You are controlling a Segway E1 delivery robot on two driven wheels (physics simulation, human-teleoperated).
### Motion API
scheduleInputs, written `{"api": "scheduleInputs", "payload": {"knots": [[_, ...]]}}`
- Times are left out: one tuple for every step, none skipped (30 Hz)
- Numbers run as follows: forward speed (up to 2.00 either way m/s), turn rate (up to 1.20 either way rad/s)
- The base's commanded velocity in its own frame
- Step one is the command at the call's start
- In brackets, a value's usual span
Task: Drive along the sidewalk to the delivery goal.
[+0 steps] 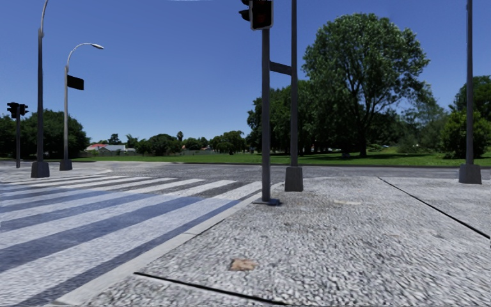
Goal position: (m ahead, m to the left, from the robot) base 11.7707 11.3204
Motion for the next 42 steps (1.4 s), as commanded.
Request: {"api": "scheduleInputs", "payload": {"knots": [[1.87, 0.48], [1.82, 0.49], [1.79, 0.49], [1.78, 0.49], [1.78, 0.49], [1.73, 0.49], [1.67, 0.49], [1.62, 0.49], [1.59, 0.49], [1.58, 0.51], [1.58, 0.51], [1.57, 0.55], [1.57, 0.56], [1.57, 0.56], [1.57, 0.57], [1.56, 0.57], [1.56, 0.57], [1.56, 0.57], [1.56, 0.57], [1.56, 0.57], [1.56, 0.57], [1.56, 0.57], [1.56, 0.57], [1.56, 0.57], [1.56, 0.57], [1.56, 0.57], [1.56, 0.57], [1.56, 0.57], [1.56, 0.57], [1.56, 0.57], [1.56, 0.57], [1.56, 0.57], [1.56, 0.57], [1.56, 0.57], [1.56, 0.57], [1.56, 0.57], [1.56, 0.57], [1.56, 0.57], [1.56, 0.57], [1.56, 0.57], [1.56, 0.57], [1.56, 0.57]]}}
